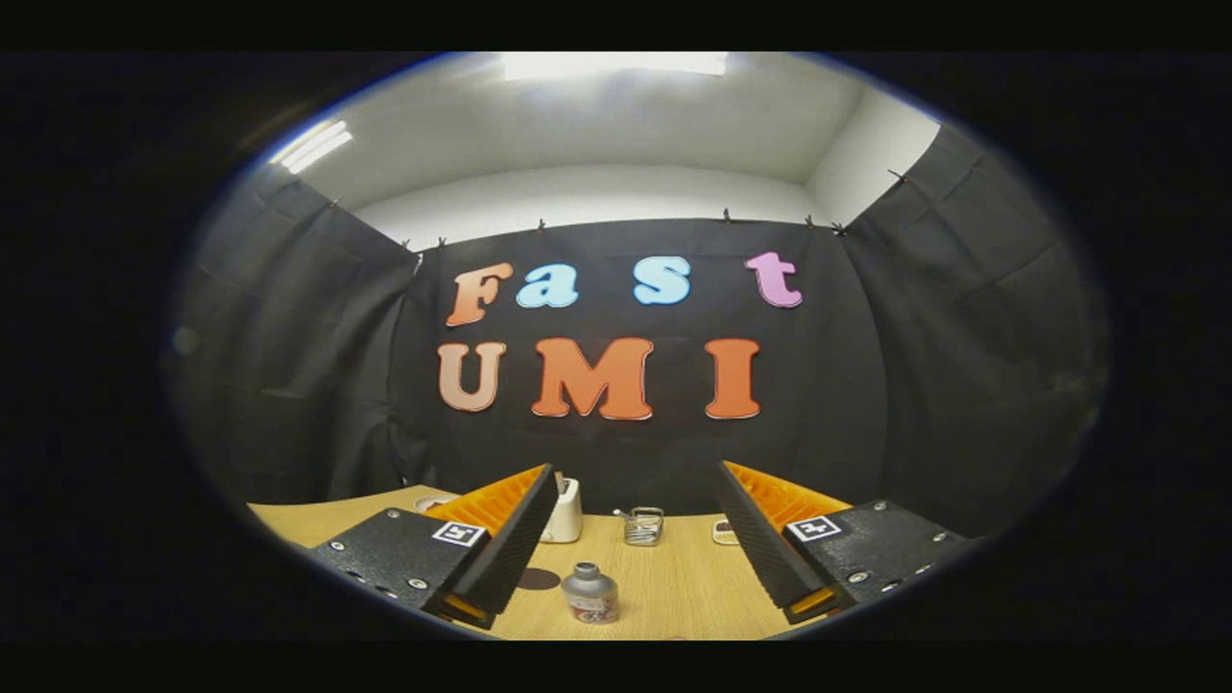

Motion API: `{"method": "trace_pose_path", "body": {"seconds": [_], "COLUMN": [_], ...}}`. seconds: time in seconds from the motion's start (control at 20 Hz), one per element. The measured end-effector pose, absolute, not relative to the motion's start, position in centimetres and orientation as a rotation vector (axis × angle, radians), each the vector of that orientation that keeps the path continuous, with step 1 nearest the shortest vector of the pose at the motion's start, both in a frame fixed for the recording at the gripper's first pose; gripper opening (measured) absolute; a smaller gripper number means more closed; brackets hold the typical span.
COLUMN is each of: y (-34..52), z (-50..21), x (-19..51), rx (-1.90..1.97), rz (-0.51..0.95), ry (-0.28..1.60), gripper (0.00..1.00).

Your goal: Take the bottle from table, then pour the juice into the cup, finally place the bottle on the coaster

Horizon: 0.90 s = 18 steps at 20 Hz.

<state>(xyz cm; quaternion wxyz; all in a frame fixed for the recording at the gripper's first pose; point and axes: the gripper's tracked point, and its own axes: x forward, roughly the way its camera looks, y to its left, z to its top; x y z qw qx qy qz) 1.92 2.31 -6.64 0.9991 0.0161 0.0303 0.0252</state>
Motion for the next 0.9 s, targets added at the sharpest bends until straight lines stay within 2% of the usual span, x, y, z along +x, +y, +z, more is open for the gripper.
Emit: {"method": "trace_pose_path", "body": {"seconds": [0.35,0.9], "y": [4.1,6.5], "z": [-11.4,-22.2], "x": [1.8,2.2], "rx": [0.018,0.068], "rz": [0.108,0.169], "ry": [0.09,0.239], "gripper": [0.98,0.98]}}
